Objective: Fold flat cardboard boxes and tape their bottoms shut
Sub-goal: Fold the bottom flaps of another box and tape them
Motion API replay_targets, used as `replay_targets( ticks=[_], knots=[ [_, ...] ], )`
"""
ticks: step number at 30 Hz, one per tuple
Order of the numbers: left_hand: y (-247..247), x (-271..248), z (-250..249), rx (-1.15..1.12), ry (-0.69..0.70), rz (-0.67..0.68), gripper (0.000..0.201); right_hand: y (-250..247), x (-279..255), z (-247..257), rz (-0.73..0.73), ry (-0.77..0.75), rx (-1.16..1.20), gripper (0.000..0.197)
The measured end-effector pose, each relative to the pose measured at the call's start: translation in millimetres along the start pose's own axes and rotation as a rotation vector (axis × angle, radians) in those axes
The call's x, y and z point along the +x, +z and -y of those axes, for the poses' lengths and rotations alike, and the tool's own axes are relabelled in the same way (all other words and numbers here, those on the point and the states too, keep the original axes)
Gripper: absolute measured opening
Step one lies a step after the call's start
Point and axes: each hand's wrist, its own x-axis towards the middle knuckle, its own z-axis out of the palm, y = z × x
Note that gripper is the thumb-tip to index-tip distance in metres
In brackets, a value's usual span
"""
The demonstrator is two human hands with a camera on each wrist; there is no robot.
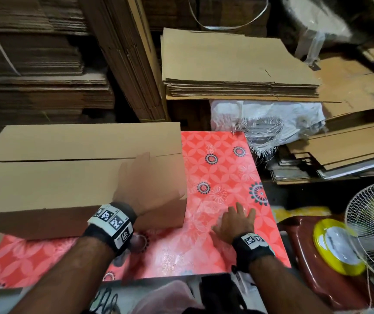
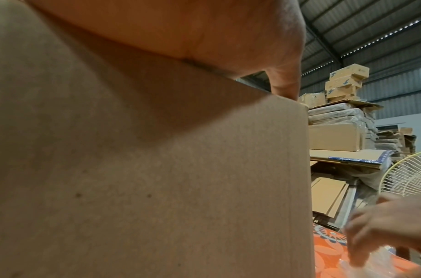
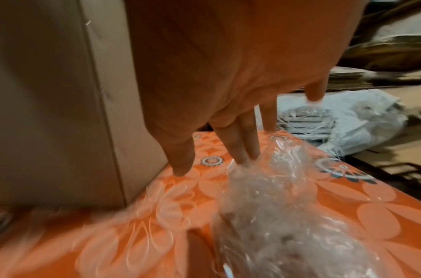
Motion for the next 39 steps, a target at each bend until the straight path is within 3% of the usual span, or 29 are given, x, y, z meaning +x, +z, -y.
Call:
replay_targets(
  ticks=[6, 9, 18, 23, 29, 33, 35, 39],
  knots=[
    [0.4, -0.4, 2.0, -0.010, 0.012, 0.005, 0.134, -9.3, 1.1, -9.0, -0.077, 0.064, 0.263, 0.043],
    [0.9, -0.8, 2.6, -0.006, 0.020, -0.001, 0.133, -10.6, -4.0, -9.0, -0.135, 0.045, 0.267, 0.045],
    [-0.5, 2.3, 10.9, -0.105, 0.042, 0.025, 0.128, -96.3, -13.2, 31.7, -0.661, -0.224, 0.385, 0.038],
    [-19.2, 1.2, 48.8, -0.250, 0.115, 0.092, 0.120, -149.8, -26.2, 78.3, -0.784, -0.362, 0.331, 0.030],
    [-35.3, -18.9, 131.5, -0.254, 0.040, 0.132, 0.114, -193.1, -44.9, 132.9, -0.771, -0.453, 0.293, 0.030],
    [-45.9, -35.4, 188.0, -0.200, 0.007, 0.194, 0.123, -214.7, -50.3, 191.2, -0.691, -0.510, 0.257, 0.036],
    [-54.7, -42.8, 212.3, -0.131, 0.027, 0.275, 0.133, -219.2, -48.4, 222.2, -0.585, -0.527, 0.235, 0.047],
    [-64.5, -49.7, 250.3, -0.075, -0.022, 0.359, 0.146, -216.7, -42.0, 265.5, -0.301, -0.481, 0.233, 0.091]
  ],
)
